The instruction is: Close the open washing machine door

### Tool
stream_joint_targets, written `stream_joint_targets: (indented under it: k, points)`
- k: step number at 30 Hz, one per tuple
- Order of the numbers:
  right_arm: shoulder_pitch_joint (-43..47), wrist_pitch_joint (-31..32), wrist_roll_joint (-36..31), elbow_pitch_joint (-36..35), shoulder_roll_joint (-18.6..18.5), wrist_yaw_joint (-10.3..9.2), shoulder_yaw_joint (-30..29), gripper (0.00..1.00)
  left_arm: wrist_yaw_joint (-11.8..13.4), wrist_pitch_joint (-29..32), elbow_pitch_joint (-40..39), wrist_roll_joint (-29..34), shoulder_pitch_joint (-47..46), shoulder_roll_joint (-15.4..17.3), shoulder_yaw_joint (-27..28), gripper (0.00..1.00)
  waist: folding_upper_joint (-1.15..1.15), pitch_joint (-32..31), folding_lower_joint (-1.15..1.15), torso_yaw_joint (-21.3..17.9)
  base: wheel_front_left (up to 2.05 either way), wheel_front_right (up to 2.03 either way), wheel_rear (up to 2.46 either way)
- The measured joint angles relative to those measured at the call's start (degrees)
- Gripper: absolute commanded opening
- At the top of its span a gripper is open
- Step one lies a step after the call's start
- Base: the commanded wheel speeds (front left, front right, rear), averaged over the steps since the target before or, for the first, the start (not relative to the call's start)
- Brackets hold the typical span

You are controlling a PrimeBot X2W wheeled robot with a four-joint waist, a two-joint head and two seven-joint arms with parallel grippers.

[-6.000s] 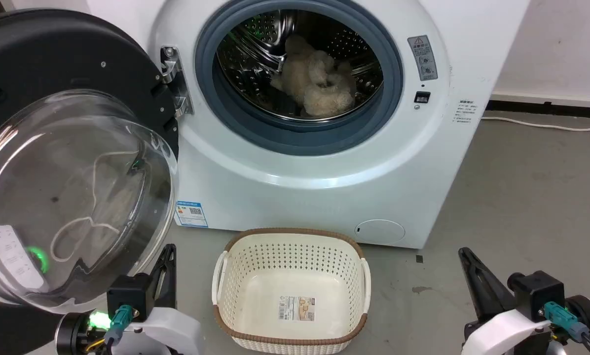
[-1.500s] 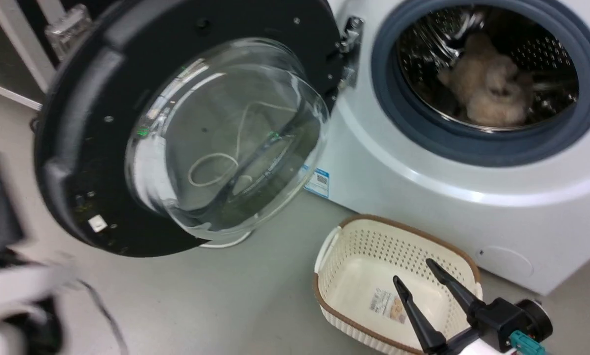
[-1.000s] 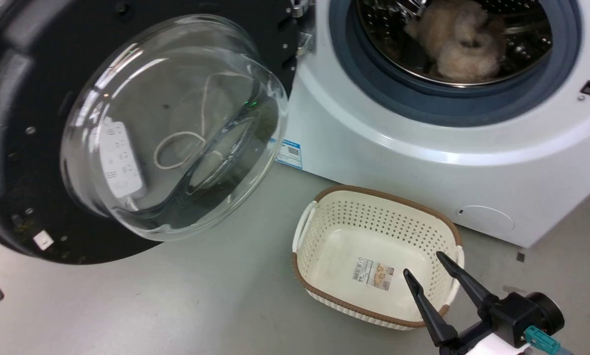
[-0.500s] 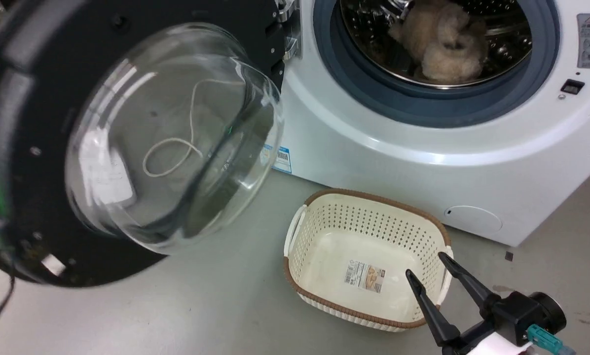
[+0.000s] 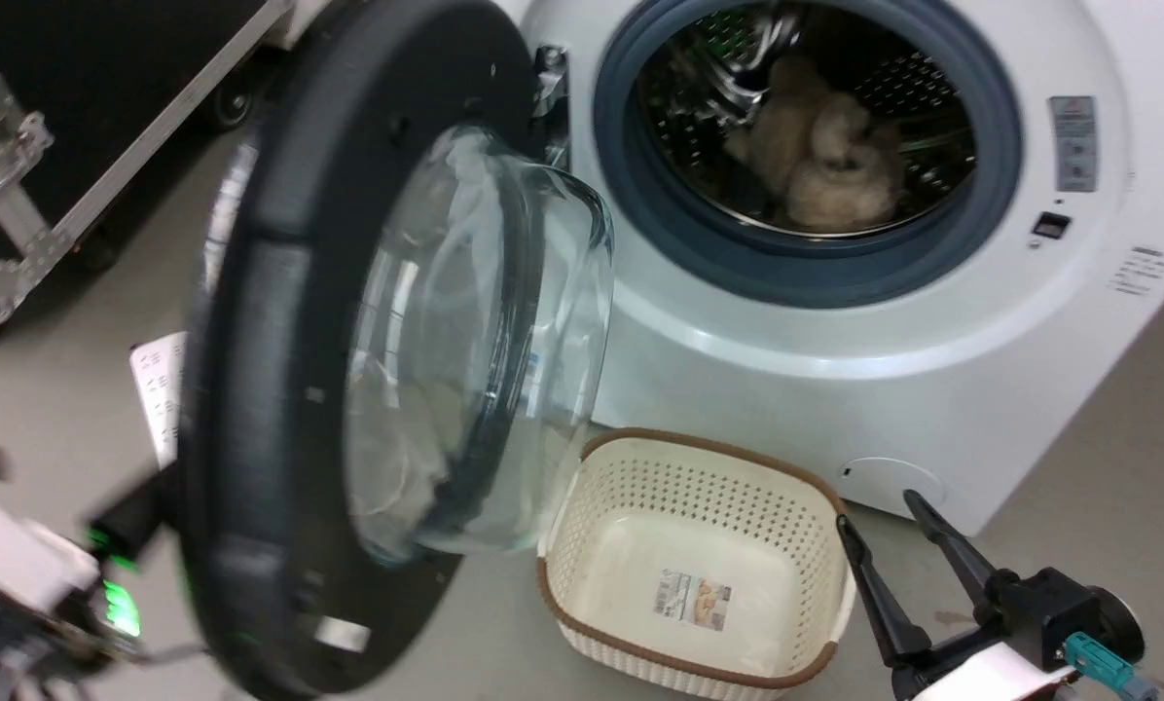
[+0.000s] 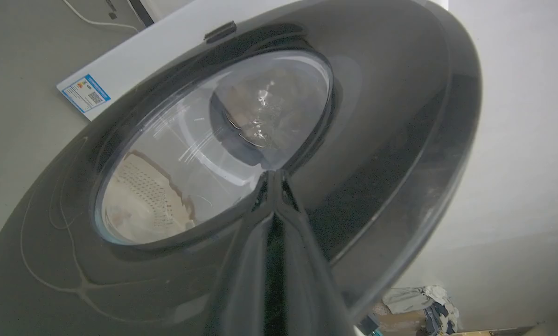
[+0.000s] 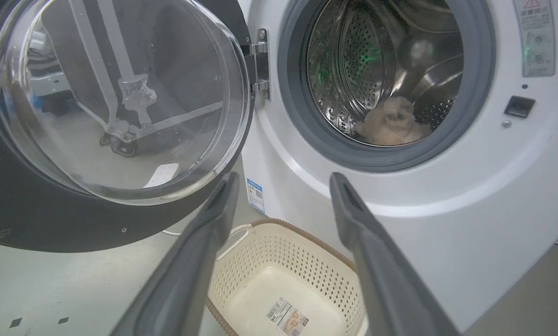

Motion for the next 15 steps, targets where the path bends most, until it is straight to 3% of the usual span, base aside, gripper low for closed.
stream_joint_targets:
  k: [6, 10, 15]
  points:
    - [0.43, 0.00, -1.64, 1.57, 1.52, 0.00, -2.52, 1.00, 0.21, 1.01, -4.60, -2.60, 5.87, -7.01, -5.28, 0.00, 0.00, -1.26, 0.00, -3.14, 0.00, 0.00, 0.00]
    - [0.54, 0.00, -2.18, 2.45, 1.65, 0.00, -3.98, 1.00, -0.58, 0.53, -5.90, -3.13, 8.81, -8.09, -10.06, 0.00, 0.00, -1.09, 0.00, -6.20, 0.00, 0.00, 0.00]
    - [0.19, 0.07, -2.22, 2.77, 1.31, 0.00, -5.08, 1.00, -1.57, -5.45, -6.01, -6.99, 9.70, -8.70, -18.60, 0.00, 0.00, 0.33, 0.01, -10.66, 0.00, 0.00, 0.00]
